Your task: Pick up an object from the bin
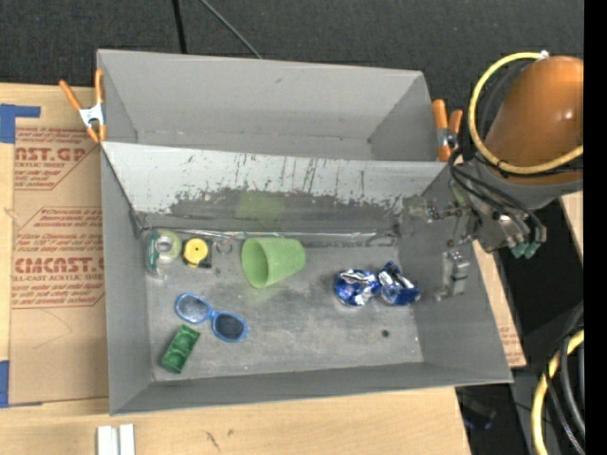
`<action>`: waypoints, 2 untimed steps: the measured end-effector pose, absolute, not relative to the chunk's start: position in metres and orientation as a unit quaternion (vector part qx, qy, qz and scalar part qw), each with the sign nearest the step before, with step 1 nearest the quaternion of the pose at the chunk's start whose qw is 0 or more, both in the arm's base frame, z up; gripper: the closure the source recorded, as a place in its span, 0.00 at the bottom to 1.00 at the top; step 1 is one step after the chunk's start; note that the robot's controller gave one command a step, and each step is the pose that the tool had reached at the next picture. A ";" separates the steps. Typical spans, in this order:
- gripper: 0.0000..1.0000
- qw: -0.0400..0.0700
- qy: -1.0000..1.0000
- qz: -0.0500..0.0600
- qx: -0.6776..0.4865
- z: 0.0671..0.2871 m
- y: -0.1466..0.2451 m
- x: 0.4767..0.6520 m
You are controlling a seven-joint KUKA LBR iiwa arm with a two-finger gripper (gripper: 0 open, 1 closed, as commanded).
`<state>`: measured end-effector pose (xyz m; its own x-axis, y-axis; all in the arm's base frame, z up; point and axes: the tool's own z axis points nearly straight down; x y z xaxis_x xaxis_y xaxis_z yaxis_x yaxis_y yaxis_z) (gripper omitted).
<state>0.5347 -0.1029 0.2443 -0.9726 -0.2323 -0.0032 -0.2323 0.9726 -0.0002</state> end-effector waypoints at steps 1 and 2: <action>0.00 -0.002 0.979 0.001 -0.204 0.084 -0.115 0.574; 1.00 0.001 0.979 0.000 -0.204 0.089 -0.115 0.576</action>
Offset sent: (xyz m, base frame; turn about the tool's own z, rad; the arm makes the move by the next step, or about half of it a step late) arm 0.0405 -0.0141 -0.1550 -0.1762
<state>0.5759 -0.1154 0.0889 -0.9171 -0.3987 -0.0024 -0.3987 0.9171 0.0005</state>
